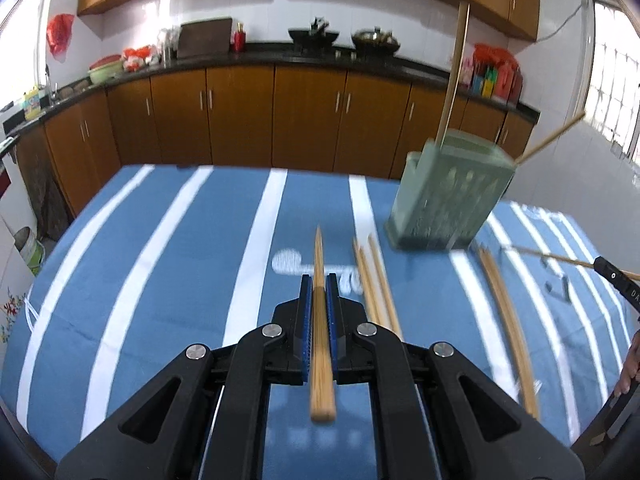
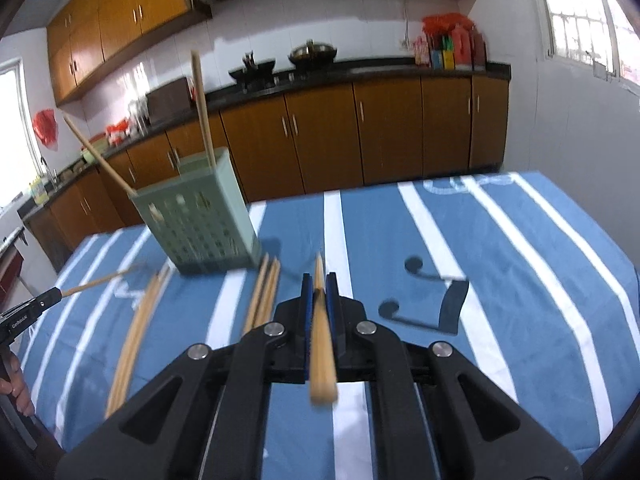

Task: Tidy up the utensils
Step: 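Lift both chopsticks upright and carry them over the green holder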

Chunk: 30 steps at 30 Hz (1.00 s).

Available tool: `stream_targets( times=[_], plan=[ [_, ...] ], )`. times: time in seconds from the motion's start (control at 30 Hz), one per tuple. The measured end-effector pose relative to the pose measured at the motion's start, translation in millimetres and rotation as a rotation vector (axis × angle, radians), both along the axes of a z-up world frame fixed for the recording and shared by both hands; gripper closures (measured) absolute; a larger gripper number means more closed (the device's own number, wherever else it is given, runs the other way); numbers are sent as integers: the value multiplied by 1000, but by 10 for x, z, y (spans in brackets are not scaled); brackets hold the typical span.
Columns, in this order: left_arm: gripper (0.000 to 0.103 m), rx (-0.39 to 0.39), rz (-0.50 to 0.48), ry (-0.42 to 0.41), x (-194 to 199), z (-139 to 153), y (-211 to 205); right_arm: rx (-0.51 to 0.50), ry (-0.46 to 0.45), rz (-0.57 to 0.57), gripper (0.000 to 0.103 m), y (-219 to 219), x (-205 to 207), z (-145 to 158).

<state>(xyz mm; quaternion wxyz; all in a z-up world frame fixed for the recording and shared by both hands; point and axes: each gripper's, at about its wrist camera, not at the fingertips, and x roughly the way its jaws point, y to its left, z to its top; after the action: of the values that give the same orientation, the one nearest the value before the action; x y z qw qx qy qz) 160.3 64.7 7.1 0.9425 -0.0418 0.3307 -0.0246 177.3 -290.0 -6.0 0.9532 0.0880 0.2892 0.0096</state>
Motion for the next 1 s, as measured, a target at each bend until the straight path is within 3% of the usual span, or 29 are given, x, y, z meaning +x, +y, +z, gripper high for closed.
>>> stream_targets(
  times=[0.27,0.73,1.0],
  plan=[
    [96,-24,-2,-109,-27,374,-9,-11,-126,-3,95,49,-62,329],
    [96,-15,-15,-137,16,488,-71,-30,-150,6,96,77,-27,427],
    [96,-48,-90,-222,-146,900,-172,57,-251,111,96,91,-165,938]
  ],
)
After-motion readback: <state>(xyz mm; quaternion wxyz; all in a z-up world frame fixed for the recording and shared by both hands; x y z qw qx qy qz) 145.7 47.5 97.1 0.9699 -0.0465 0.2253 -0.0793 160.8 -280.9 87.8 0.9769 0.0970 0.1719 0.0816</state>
